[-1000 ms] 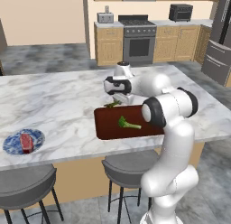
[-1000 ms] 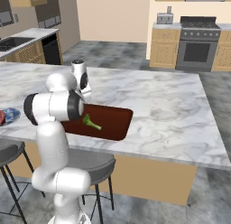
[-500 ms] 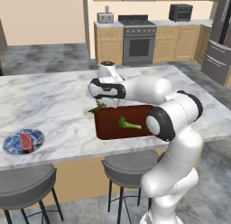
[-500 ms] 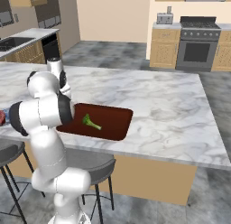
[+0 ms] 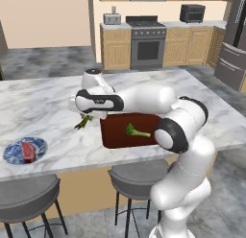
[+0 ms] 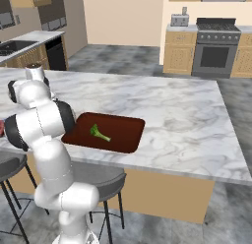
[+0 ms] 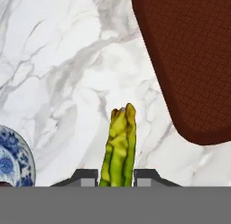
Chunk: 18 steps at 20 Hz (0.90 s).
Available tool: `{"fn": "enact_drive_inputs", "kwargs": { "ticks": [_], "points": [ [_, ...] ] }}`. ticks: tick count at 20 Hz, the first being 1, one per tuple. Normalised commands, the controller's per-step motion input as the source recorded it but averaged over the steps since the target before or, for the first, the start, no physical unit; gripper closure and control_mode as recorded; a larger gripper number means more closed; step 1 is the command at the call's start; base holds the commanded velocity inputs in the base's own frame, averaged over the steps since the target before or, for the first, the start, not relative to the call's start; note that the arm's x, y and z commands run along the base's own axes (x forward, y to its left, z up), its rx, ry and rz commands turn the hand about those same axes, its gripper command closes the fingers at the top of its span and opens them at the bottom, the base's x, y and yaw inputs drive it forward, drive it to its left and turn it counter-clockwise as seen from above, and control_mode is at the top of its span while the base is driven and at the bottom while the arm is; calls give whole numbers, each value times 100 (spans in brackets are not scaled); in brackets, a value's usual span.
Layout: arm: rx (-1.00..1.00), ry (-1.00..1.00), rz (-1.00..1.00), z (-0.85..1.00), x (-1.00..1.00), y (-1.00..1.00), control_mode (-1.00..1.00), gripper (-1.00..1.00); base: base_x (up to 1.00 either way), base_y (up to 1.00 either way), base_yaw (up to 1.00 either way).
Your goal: Create a steak meal by picking up the steak and asparagus from the tray and placing them on the plate. Leave the celery on the tray.
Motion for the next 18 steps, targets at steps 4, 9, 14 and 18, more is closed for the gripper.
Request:
{"fn": "enact_drive_inputs", "kwargs": {
  "ticks": [4,9,14,18],
  "points": [
    [-4,1,28,-2,0,73,-100,100,0,0,0],
    [-4,0,29,-7,0,66,-100,100,0,0,0],
    [-5,0,27,-21,0,65,-100,100,0,0,0],
    [-7,0,20,-29,0,62,-100,100,0,0,0]
  ]
}}
